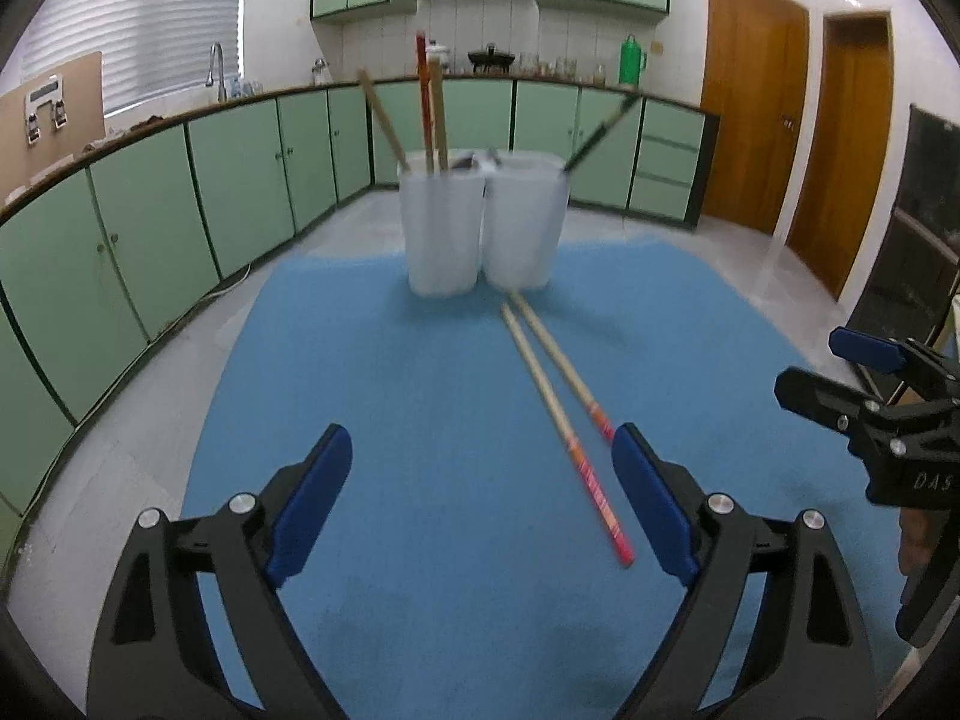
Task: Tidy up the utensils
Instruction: 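Open both tools and withdraw them back toward the last two chopsticks, then grasp a red-patterned chopstick with the right tool while the left tool grasps another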
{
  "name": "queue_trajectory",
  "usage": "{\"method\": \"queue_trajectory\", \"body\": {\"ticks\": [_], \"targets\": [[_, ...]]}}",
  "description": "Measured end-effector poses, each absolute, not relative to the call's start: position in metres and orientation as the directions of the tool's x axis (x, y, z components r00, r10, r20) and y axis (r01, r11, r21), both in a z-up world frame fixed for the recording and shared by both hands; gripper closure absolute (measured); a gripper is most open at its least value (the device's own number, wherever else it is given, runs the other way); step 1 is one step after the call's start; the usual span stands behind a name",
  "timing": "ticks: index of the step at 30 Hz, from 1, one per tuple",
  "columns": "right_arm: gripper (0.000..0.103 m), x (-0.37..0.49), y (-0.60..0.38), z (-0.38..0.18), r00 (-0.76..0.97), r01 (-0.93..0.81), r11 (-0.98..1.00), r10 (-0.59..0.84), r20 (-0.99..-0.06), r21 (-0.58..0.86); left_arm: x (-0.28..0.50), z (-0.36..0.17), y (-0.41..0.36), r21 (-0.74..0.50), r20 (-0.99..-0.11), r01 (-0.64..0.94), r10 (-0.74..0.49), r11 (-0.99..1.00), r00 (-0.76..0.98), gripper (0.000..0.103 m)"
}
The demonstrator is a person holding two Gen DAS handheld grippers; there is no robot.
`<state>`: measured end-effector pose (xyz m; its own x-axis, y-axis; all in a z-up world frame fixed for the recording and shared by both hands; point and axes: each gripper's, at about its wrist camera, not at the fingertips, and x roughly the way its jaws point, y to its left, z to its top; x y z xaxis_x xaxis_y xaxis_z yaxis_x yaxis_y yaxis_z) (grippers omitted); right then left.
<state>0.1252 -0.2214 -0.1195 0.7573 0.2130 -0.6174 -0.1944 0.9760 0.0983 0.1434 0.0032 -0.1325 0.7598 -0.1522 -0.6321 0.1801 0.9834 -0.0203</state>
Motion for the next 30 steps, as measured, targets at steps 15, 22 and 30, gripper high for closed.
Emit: {"method": "queue_trajectory", "body": {"ticks": [15, 22, 30], "targets": [[0.035, 0.124, -0.173, -0.17, 0.672, -0.221, 0.973, 0.201, -0.712, 0.066, 0.14, -0.16, 0.03, -0.01, -0.696, 0.085, -0.068, 0.996, 0.715, 0.017], [0.055, 0.129, -0.167, -0.184, 0.626, -0.237, 0.969, 0.202, -0.753, 0.062, 0.141, -0.16, 0.027, -0.02, -0.694, 0.087, -0.076, 0.996, 0.716, 0.017], [0.097, 0.136, -0.162, -0.185, 0.604, -0.25, 0.965, 0.218, -0.767, 0.078, 0.143, -0.165, 0.021, -0.022, -0.704, 0.092, -0.081, 0.996, 0.705, 0.017]]}}
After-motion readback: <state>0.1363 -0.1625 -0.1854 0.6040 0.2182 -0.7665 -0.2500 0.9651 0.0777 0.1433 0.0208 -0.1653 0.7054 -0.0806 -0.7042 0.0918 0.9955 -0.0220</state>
